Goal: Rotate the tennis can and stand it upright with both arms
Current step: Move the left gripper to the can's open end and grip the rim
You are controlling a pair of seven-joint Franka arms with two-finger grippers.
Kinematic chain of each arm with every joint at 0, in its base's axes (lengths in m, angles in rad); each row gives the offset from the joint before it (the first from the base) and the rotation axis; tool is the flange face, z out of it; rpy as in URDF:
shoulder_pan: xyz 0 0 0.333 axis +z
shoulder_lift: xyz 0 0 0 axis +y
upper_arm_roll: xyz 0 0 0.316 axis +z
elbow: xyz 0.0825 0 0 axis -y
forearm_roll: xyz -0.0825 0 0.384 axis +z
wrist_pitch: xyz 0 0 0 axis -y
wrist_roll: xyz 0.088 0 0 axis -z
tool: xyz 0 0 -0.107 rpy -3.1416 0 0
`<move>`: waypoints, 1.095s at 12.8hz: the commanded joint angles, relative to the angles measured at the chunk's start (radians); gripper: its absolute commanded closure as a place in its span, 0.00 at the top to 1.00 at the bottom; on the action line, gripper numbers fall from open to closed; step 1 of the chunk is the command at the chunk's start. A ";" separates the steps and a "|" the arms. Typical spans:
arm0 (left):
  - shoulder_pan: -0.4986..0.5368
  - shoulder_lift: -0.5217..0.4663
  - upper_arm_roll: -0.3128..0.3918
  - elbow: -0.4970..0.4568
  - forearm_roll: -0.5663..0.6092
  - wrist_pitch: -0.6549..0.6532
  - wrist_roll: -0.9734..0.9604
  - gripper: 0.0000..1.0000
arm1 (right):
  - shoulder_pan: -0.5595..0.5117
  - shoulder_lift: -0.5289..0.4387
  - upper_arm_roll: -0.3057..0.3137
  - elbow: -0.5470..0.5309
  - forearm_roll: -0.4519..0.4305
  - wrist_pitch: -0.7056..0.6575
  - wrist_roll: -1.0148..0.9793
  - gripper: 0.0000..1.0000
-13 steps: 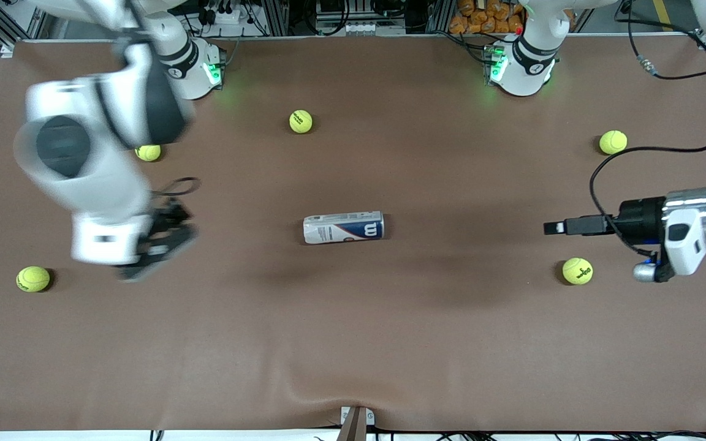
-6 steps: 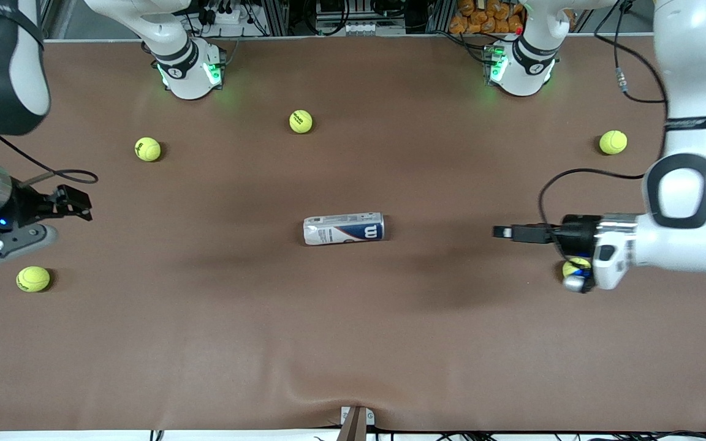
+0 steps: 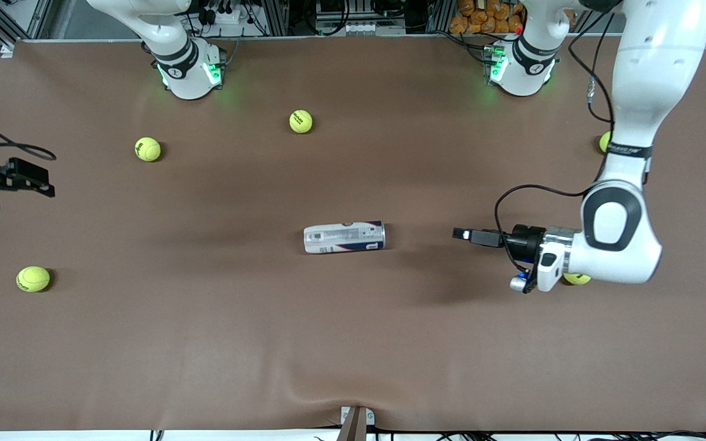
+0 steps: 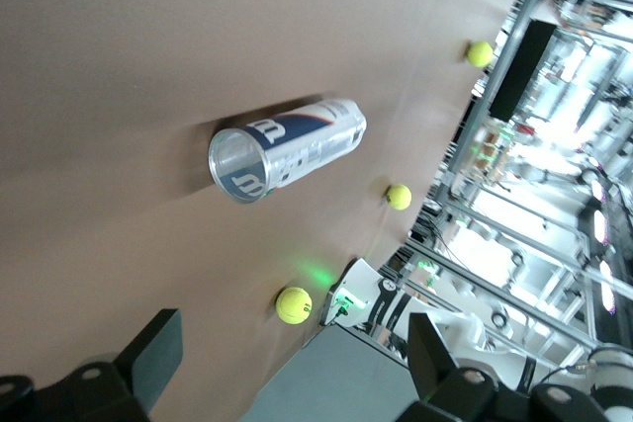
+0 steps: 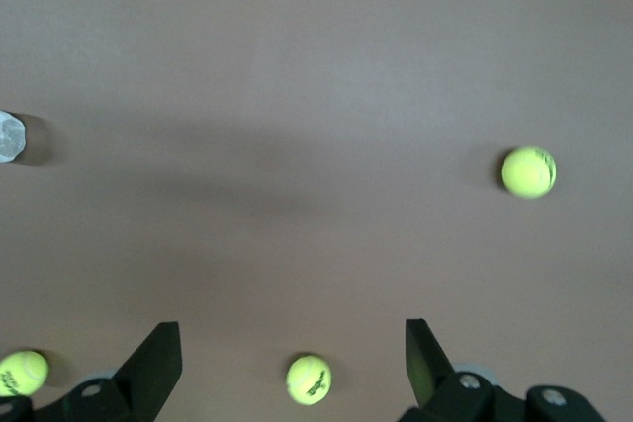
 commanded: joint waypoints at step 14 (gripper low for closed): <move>-0.244 0.091 -0.015 -0.187 -0.481 0.390 0.365 1.00 | -0.024 -0.163 0.014 -0.072 0.013 -0.096 0.292 1.00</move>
